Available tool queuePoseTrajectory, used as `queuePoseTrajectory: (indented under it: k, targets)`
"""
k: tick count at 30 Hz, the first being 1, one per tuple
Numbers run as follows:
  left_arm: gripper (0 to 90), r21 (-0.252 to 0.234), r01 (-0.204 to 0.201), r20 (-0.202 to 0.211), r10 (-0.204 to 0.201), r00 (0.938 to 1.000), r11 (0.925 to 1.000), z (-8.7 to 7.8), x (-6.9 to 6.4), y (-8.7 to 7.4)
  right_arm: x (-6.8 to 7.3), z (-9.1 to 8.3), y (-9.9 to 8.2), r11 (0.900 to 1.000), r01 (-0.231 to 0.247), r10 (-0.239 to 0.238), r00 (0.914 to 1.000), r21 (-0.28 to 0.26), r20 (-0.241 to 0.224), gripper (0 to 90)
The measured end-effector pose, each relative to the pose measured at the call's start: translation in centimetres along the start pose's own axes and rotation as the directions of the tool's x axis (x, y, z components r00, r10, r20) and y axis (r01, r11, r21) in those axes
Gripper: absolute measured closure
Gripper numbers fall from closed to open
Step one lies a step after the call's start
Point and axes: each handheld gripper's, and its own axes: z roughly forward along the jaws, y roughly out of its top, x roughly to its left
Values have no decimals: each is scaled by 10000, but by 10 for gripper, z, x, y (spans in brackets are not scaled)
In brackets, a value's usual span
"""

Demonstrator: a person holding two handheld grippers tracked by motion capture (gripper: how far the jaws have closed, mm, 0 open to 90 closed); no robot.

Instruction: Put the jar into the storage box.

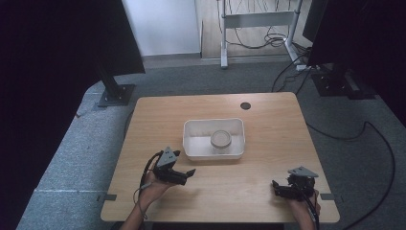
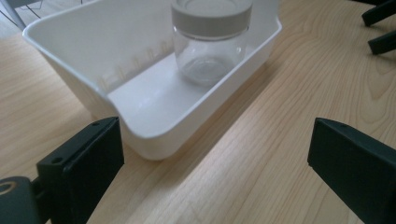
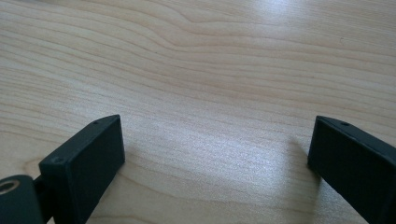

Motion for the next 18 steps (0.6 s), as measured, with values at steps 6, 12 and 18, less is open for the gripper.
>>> queuePoseTrajectory:
  k: [6, 12, 18]
  targets:
    - [34, 273, 11, -114, -8, 9999, 9996, -1, 3, -18, 0, 0, 0, 10000, 1, -1, 10000, -3, 8, 33]
    - [35, 563, 54, -149, -45, 9999, 9984, -1, 5, -34, 0, 0, 0, 10000, -6, 6, 10000, -4, 11, 34]
    - [39, 920, 61, -275, -36, 9996, 9957, 0, 7, -47, 0, 0, 0, 10000, -18, 18, 10000, -13, 21, 36]
